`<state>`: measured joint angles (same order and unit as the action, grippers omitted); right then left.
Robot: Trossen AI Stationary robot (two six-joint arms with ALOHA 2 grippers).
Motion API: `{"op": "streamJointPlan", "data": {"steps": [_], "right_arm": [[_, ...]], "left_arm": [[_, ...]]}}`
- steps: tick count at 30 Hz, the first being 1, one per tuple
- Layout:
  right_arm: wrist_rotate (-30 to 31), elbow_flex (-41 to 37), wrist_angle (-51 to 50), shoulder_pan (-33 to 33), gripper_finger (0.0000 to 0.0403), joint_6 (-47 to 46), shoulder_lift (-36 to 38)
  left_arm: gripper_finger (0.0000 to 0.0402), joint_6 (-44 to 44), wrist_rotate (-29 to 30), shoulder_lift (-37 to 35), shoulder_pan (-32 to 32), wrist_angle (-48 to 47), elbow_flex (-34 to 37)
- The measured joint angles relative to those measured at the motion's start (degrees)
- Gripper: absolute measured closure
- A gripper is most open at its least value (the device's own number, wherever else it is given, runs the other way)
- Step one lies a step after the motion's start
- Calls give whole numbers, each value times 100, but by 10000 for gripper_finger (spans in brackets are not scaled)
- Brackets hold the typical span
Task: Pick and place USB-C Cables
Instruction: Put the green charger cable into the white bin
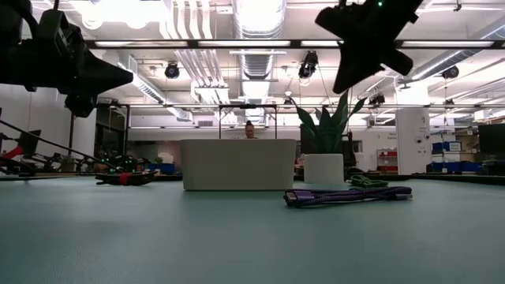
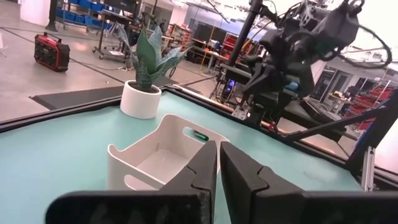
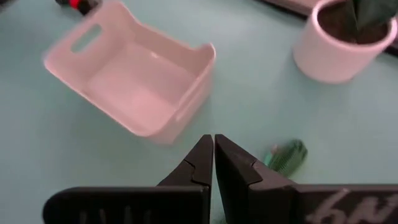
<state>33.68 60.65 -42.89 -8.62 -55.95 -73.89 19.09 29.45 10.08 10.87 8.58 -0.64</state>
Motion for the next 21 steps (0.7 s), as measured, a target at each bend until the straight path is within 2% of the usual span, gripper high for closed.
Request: {"op": "streamJointPlan", "data": {"steps": [5,10,15,21], "right_arm": [[-308,104,-692,2,394,-440,-308],[-354,-28,-755,2,394,-516,-559],[-156,-375,-693,-103,394,-503,-721],[253,-1020,-14,-52,394,-610,-679]], "left_arm": [[395,2,-2,-8,0,-8,0],[395,1,-2,2,0,-7,2],[395,2,-2,1,2,-7,2],[395,1,-2,36,2,-9,4]]}}
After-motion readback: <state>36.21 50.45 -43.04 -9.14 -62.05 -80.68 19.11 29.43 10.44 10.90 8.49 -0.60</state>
